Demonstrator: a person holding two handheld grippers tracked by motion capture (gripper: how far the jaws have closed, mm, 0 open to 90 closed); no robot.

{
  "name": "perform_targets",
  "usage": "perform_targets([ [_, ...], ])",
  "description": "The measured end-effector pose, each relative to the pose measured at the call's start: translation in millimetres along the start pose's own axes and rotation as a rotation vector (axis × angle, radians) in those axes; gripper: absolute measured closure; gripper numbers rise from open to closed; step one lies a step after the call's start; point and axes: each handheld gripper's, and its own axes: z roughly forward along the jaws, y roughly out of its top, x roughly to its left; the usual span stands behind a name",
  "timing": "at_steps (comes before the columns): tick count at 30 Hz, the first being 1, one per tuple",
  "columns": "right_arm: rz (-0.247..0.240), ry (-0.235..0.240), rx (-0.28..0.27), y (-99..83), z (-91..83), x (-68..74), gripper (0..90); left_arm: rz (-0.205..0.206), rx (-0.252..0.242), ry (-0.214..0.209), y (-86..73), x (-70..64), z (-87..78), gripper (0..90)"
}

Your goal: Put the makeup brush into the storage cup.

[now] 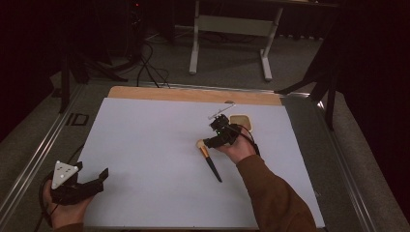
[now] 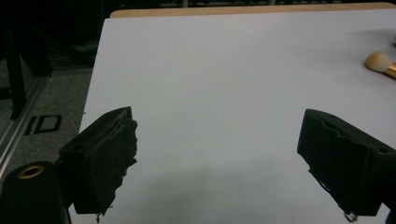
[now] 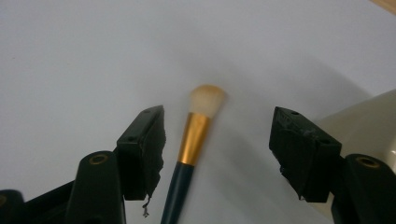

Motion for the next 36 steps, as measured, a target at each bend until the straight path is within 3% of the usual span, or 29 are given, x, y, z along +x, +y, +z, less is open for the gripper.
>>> perform_targets([
  [10,0.007,0.000,0.040,2.1,15.6,5.9,37.4,-0.001,-0.001,0.000,0.0,0.2,-0.4,11.9],
  [36,0.040,-0.010,0.132,10.2,36.6,9.4,39.0,-0.003,-0.002,-0.001,-0.4,1.0,-1.1,11.9],
])
